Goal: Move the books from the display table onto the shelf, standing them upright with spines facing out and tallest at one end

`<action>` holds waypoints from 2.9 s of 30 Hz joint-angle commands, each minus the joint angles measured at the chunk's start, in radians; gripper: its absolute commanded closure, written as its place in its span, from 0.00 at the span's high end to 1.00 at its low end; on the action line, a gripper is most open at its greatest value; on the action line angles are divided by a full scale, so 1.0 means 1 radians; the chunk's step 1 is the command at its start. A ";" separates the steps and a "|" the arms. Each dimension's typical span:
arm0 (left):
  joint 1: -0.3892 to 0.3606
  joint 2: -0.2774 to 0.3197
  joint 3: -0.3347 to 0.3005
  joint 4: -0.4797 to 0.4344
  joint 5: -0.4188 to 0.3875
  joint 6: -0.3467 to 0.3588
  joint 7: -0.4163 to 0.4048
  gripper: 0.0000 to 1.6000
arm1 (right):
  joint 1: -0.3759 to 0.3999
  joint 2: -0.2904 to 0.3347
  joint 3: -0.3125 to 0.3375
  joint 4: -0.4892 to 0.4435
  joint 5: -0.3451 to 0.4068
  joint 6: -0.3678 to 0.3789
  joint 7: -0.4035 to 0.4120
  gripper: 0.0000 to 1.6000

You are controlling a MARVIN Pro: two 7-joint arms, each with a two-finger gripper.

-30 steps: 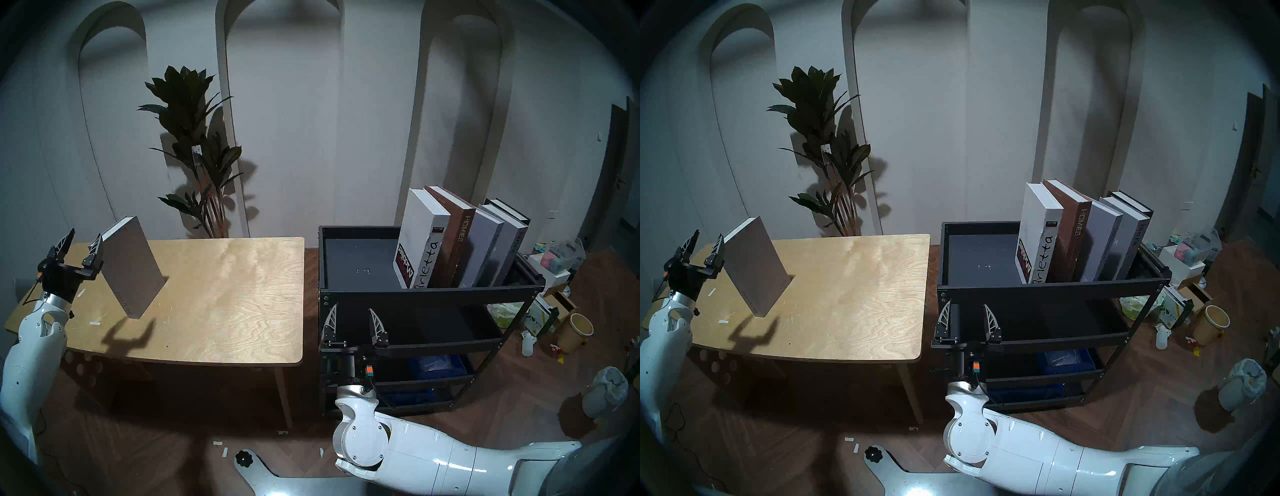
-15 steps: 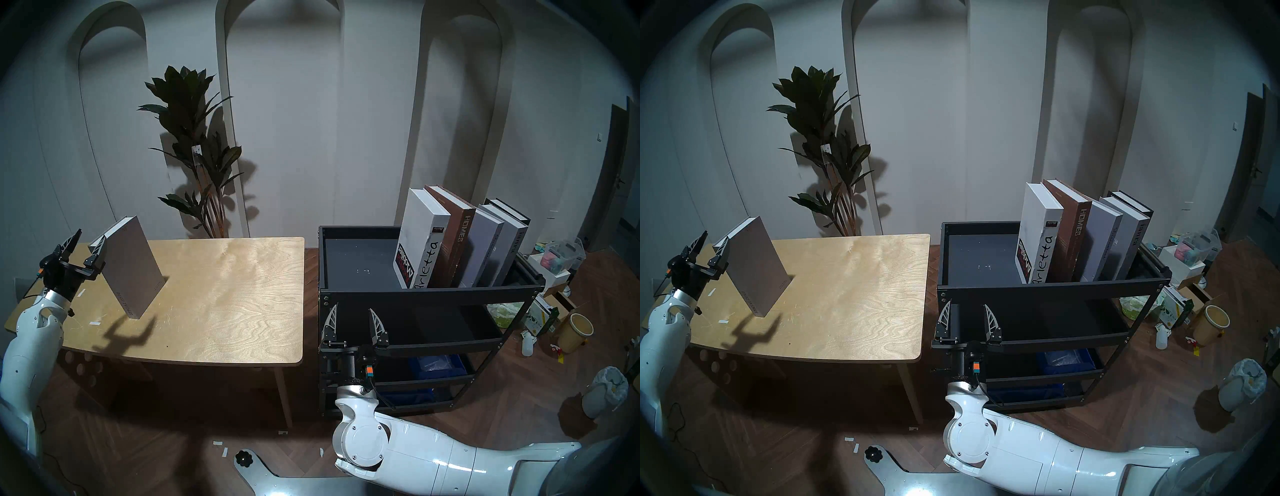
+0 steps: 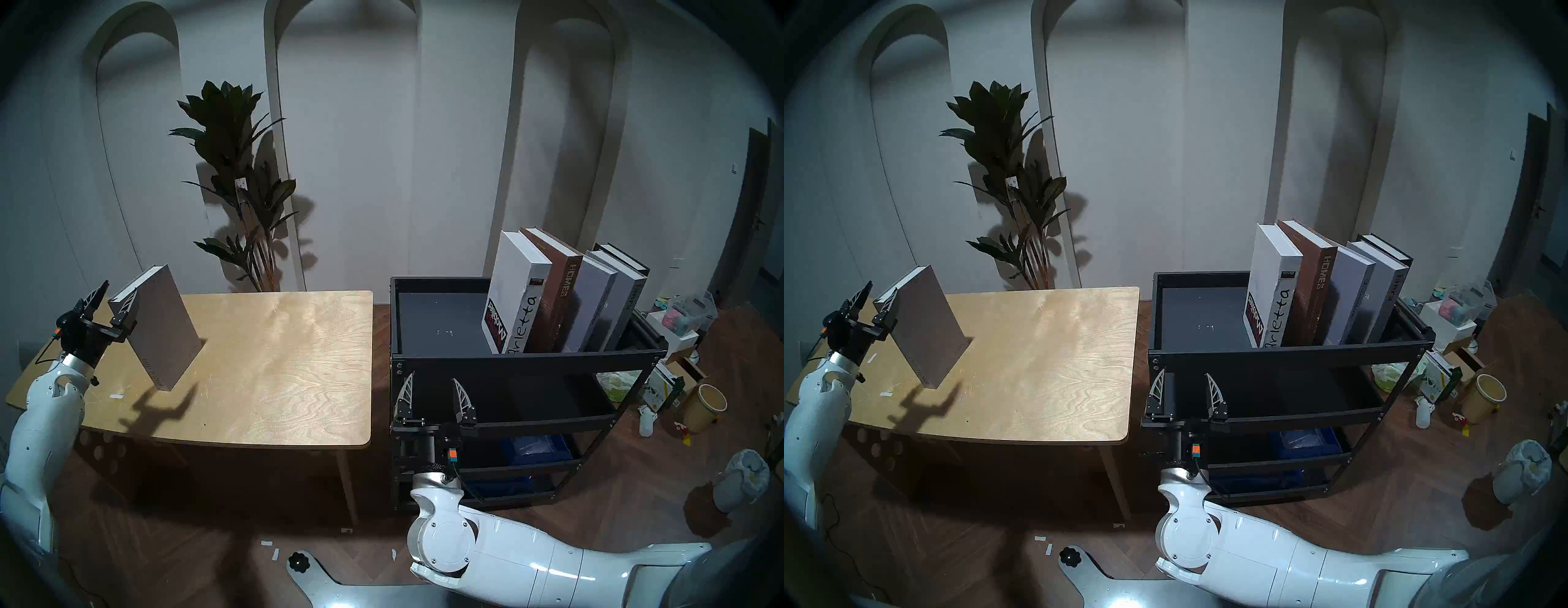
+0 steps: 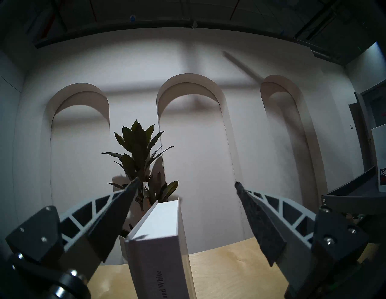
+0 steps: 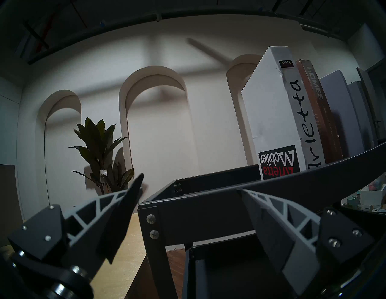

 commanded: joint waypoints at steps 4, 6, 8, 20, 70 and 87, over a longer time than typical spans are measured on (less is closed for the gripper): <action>-0.132 0.004 0.020 0.086 0.017 -0.004 -0.038 1.00 | 0.000 -0.010 0.005 -0.010 -0.008 -0.001 -0.010 1.00; -0.146 0.001 0.027 0.102 0.021 -0.004 -0.043 1.00 | 0.000 -0.010 0.006 -0.010 -0.008 -0.001 -0.010 1.00; -0.173 -0.005 0.043 0.126 0.036 0.006 -0.035 1.00 | 0.000 -0.010 0.006 -0.010 -0.008 -0.001 -0.009 1.00; -0.255 -0.017 0.080 0.189 0.079 0.015 -0.026 1.00 | -0.001 -0.011 0.007 -0.010 -0.008 -0.001 -0.007 1.00; -0.597 -0.321 0.053 0.327 0.005 0.133 -0.073 0.00 | -0.001 -0.011 0.009 -0.004 -0.005 -0.001 0.000 1.00; -0.589 -0.552 0.134 0.116 -0.054 0.248 -0.087 0.00 | 0.000 -0.011 0.008 0.004 -0.004 -0.001 0.001 1.00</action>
